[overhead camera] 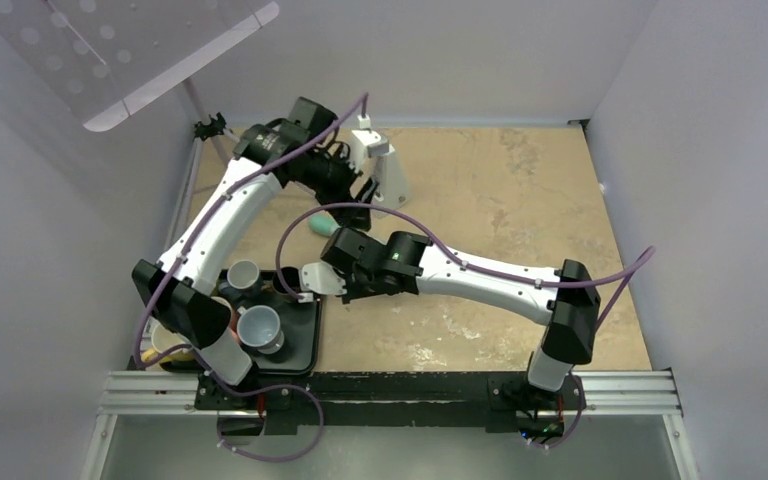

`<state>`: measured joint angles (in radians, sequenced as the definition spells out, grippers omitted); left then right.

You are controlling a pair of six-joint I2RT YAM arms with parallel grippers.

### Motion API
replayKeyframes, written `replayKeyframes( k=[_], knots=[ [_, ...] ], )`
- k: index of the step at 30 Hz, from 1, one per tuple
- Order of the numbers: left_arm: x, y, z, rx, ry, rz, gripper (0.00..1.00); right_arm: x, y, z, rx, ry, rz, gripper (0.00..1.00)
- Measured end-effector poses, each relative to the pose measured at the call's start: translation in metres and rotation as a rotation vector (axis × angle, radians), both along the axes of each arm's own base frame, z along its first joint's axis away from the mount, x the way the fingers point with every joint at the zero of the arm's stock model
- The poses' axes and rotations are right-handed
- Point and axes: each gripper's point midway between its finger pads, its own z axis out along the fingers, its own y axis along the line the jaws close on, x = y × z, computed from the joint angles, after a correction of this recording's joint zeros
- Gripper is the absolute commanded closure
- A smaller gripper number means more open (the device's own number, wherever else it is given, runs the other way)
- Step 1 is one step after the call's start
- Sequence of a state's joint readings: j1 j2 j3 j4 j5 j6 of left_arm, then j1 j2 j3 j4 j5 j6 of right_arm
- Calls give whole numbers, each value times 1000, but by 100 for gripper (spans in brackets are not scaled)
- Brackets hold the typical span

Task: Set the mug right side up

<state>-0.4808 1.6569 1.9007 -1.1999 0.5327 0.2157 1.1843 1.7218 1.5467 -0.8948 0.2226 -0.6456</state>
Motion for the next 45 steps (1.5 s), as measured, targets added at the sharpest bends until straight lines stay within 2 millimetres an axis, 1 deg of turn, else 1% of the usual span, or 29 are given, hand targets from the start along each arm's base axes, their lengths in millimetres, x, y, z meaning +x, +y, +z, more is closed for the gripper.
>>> replayKeyframes(
  k=[1,4,6,7,8,11,15,17,21,22,25,28,31,34,37,39,41,44,45],
  knots=[
    [-5,-1,-13,31,21,-20,15,1,2,5,10,-7,3,100],
    [-20,-4,-40,105,45,-80,16,4,12,21,53,-27,10,100],
    [-26,-6,-51,141,45,-113,18,6,15,26,69,-34,9,100],
    [-29,-7,-54,153,35,-126,21,6,15,27,71,-35,8,100],
    [-29,-7,-58,169,27,-131,26,6,15,27,70,-36,6,100],
    [-28,-2,-71,223,11,-135,52,6,14,27,60,-49,3,100],
    [-24,6,-88,290,-4,-132,80,7,14,28,61,-58,4,100],
    [-21,5,-91,317,-39,-153,100,8,16,28,67,-58,4,100],
    [-18,5,-99,353,-87,-191,100,9,18,30,85,-50,3,100],
    [-18,4,-99,349,-84,-193,100,8,18,29,82,-48,3,95],
    [-19,2,-102,328,-73,-195,100,7,17,27,82,-40,-7,65],
    [-17,3,-109,309,-45,-169,100,7,15,26,84,-48,-37,45],
    [-15,13,-121,309,24,-113,100,9,18,33,133,-72,-85,43],
    [-7,20,-129,322,43,-75,100,11,11,41,170,-89,-133,42],
    [2,22,-133,323,39,-48,100,8,3,51,216,-89,-168,41],
    [6,23,-136,323,44,-36,100,6,5,68,293,-92,-183,41],
    [9,25,-140,327,52,-30,100,2,6,92,397,-89,-181,40],
    [11,29,-142,330,61,-27,100,-7,0,124,537,-79,-166,37],
    [8,35,-142,328,48,-52,100,-17,-21,156,675,-73,-154,36]
  ],
)
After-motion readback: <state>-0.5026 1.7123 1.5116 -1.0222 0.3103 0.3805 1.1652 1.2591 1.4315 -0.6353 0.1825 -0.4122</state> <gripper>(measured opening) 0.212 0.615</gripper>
